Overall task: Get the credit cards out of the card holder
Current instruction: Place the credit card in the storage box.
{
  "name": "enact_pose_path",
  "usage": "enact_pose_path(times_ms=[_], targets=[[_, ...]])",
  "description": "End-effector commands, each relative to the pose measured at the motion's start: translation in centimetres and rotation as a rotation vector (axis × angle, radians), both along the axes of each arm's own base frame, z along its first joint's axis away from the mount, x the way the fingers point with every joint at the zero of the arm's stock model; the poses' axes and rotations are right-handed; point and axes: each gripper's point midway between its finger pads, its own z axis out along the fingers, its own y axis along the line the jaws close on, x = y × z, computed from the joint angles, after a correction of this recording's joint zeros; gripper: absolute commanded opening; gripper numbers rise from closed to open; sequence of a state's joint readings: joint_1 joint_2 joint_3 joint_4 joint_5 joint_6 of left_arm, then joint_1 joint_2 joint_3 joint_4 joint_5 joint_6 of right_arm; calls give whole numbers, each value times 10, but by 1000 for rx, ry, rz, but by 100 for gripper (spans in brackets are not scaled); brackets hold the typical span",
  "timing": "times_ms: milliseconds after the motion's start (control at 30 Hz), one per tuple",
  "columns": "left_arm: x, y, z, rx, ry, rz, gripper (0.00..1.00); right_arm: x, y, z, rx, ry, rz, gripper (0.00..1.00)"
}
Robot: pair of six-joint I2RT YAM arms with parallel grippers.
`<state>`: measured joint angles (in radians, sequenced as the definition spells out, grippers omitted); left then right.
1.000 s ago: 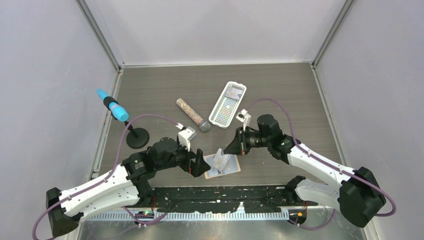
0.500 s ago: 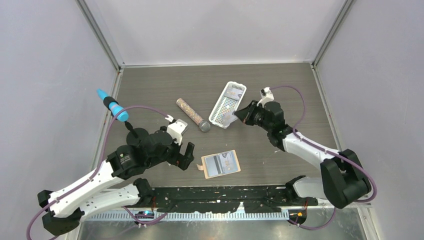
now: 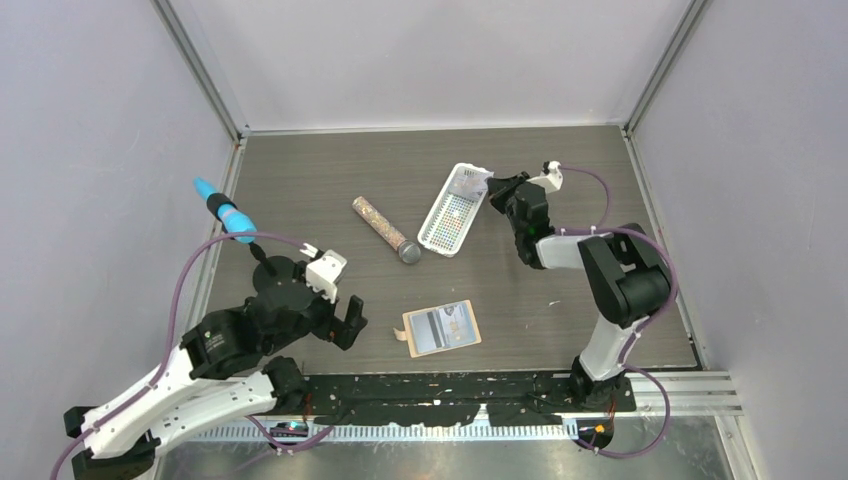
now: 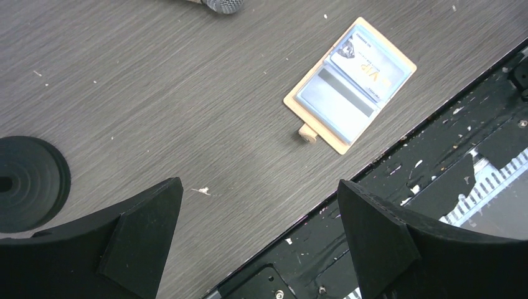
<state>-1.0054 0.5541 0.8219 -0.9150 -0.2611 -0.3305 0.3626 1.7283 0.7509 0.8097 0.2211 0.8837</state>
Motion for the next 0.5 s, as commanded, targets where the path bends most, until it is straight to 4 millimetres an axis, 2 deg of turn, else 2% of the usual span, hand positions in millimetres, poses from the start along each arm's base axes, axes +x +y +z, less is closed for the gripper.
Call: enact_pose_path(times_ms=[0, 200, 467], targets=[[3, 2, 9, -33, -53, 3, 100, 36, -11, 39, 108, -134, -132, 5], [2, 3, 12, -49, -61, 0, 100, 50, -12, 22, 141, -109, -162, 5], [2, 2, 11, -45, -55, -1, 100, 56, -8, -6, 170, -36, -169, 5]])
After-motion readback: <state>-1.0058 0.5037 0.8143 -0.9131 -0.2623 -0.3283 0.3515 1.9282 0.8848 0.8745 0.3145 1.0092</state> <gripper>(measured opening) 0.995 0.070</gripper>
